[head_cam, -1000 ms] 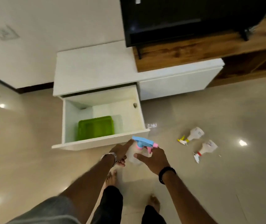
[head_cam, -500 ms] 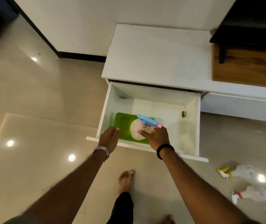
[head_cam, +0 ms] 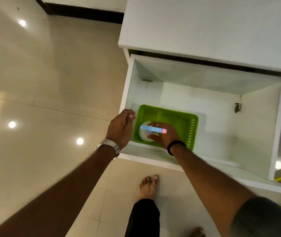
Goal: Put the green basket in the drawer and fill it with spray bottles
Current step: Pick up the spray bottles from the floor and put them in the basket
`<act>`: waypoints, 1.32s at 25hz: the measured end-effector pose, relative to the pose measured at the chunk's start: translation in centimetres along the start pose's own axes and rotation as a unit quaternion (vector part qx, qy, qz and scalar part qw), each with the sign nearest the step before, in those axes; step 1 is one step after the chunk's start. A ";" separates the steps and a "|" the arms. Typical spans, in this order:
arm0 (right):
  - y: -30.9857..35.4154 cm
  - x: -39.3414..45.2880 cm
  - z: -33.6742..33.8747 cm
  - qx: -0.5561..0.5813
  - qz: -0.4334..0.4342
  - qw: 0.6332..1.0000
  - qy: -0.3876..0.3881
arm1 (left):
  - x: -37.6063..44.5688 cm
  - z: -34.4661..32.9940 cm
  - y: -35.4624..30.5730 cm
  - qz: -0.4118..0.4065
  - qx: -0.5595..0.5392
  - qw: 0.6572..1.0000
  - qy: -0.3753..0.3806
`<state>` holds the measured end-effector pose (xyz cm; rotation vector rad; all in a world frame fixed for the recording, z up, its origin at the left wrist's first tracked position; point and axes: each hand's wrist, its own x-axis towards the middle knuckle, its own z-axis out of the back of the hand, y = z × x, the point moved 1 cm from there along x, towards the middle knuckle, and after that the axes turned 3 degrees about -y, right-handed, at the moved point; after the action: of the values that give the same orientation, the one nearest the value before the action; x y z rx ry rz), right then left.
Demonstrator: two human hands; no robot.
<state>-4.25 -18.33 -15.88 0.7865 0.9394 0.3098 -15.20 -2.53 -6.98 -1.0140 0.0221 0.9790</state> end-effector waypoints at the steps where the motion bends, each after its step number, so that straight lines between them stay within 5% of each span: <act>1: 0.0 0.3 0.0 -0.028 0.012 0.999 0.007 | -0.1 0.0 0.1 -0.006 -0.005 1.000 0.014; 7: 0.5 0.5 -0.1 -0.076 0.020 0.995 0.063 | -0.2 0.1 1.4 -0.054 0.058 0.994 0.070; 12: 1.6 -2.3 3.5 -0.293 -0.021 0.953 0.079 | -2.2 -0.6 -1.3 -0.081 0.174 0.979 0.072; 20: 0.6 -13.4 17.5 -0.424 0.012 0.904 -0.048 | -6.2 -8.8 -14.8 -0.173 0.343 0.915 0.121; 26: -9.7 -22.2 28.5 -0.371 -0.025 0.915 -0.160 | -11.3 -20.9 -23.6 -0.348 0.397 0.840 0.124; 33: -32.3 -34.8 41.5 -0.259 -0.182 0.909 -0.272 | -23.6 -46.5 -30.5 -0.480 0.384 0.761 0.208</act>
<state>6.78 -79.24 -3.93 0.1697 0.4211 -0.0040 10.72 -56.84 -1.64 -0.3233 0.2319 -0.2507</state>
